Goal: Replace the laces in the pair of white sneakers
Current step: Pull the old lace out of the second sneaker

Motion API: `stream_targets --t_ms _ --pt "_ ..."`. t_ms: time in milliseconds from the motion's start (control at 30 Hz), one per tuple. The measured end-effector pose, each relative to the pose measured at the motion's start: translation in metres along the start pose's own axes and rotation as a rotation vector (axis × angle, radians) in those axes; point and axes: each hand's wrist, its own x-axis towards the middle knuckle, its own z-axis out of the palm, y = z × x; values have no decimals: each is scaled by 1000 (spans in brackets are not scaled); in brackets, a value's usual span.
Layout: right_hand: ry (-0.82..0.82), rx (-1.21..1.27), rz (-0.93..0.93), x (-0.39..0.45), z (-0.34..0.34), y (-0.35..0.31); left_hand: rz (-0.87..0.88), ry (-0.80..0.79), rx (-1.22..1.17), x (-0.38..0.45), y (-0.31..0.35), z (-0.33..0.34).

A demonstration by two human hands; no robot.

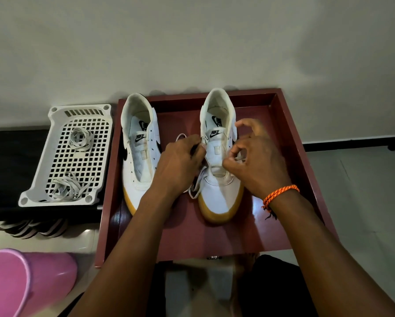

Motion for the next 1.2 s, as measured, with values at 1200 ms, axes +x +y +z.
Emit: stream_targets --t_ms 1200 --pt "-44 -87 -153 -9 18 -5 -31 -53 -71 -1 5 -6"
